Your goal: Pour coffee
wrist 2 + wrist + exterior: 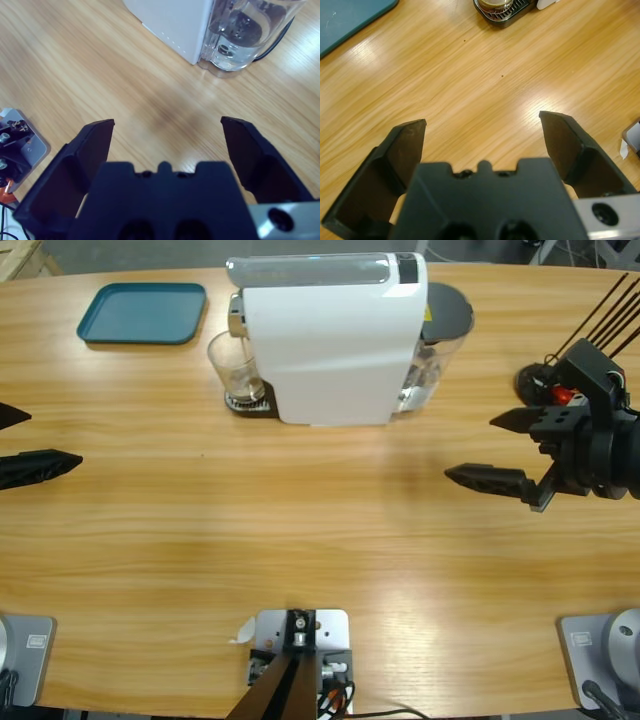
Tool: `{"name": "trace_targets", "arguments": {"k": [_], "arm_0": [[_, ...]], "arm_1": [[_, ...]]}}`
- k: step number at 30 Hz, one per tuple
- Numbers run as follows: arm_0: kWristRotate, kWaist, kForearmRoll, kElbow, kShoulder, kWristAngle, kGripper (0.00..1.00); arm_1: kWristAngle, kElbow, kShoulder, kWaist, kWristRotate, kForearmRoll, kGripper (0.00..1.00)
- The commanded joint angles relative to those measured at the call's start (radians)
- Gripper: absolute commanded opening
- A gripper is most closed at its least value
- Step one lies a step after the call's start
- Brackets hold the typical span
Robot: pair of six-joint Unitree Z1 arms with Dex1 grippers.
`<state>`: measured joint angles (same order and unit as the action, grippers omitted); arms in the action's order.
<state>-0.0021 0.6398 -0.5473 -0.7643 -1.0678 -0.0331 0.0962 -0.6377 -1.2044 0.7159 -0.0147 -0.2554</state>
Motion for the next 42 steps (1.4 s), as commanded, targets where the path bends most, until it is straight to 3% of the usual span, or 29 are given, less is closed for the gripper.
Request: {"name": "trace_targets", "arguments": {"k": [1,42], "arm_0": [[-0.008,0.000,0.008,0.033,0.003,0.010,1.000],[-0.012,0.000,0.029,0.044,-0.011,0.027,1.000]], "arm_1": [[-0.016,0.029,-0.029,0.010,-0.013,0.013,0.964],[-0.027,0.031,-0.018,0.010,-0.029,0.013,0.964]]}}
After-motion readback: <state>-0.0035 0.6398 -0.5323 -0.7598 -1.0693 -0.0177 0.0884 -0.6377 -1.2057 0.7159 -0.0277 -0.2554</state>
